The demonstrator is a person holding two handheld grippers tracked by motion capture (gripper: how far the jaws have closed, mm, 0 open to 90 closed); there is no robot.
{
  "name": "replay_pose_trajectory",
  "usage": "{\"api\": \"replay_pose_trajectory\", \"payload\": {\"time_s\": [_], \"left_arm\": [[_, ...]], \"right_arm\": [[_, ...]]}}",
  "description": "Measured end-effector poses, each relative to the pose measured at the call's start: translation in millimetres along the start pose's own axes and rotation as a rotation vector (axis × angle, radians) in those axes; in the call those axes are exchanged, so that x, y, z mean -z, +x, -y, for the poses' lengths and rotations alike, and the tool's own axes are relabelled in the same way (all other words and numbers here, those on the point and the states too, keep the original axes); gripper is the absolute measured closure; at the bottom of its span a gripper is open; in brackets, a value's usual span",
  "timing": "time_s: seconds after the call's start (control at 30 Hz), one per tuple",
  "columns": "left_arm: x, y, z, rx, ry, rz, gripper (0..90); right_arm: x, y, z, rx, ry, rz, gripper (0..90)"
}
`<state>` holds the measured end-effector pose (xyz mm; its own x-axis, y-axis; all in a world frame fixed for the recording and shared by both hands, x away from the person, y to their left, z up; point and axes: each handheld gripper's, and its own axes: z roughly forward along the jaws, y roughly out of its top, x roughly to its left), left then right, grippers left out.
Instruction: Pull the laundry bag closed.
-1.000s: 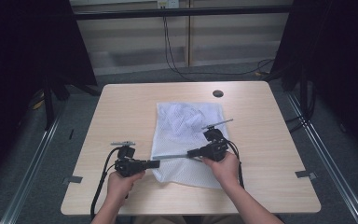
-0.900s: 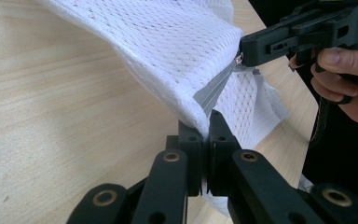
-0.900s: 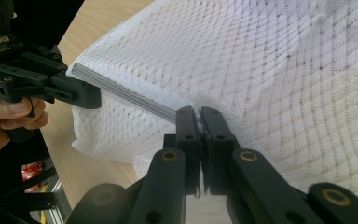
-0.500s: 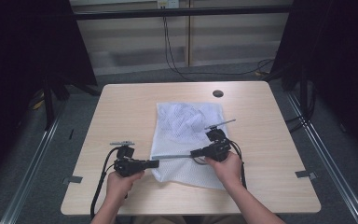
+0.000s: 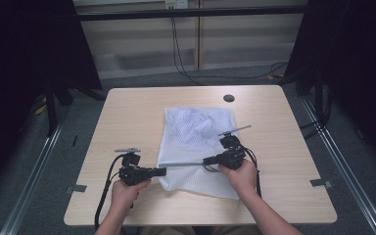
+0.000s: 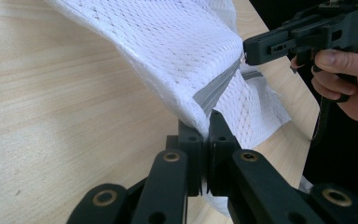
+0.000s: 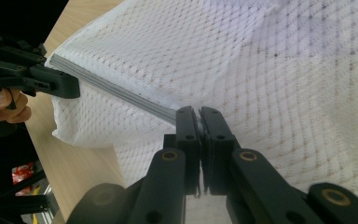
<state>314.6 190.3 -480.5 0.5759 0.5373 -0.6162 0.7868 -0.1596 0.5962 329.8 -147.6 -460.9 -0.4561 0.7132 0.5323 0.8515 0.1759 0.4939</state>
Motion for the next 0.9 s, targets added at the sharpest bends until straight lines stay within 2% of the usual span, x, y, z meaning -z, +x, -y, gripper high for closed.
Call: {"api": "replay_pose_trajectory", "payload": {"time_s": [0.53,0.63,0.77,0.9], "left_arm": [[-0.3,-0.4,0.3,0.004,0.006,-0.002,87.5],[1.0,0.9,0.1,0.007,0.002,-0.004,87.4],[0.1,1.4,0.0,0.004,0.008,0.003,87.5],[0.3,0.6,0.4,0.008,0.007,0.000,87.5]], "right_arm": [[1.5,0.7,1.6,-0.008,0.009,0.004,86.7],[3.0,-0.7,1.6,0.000,-0.001,0.012,86.7],[6.9,-4.3,2.4,-0.016,-0.010,0.000,86.7],[8.1,-4.7,2.7,-0.012,-0.009,0.015,86.7]]}}
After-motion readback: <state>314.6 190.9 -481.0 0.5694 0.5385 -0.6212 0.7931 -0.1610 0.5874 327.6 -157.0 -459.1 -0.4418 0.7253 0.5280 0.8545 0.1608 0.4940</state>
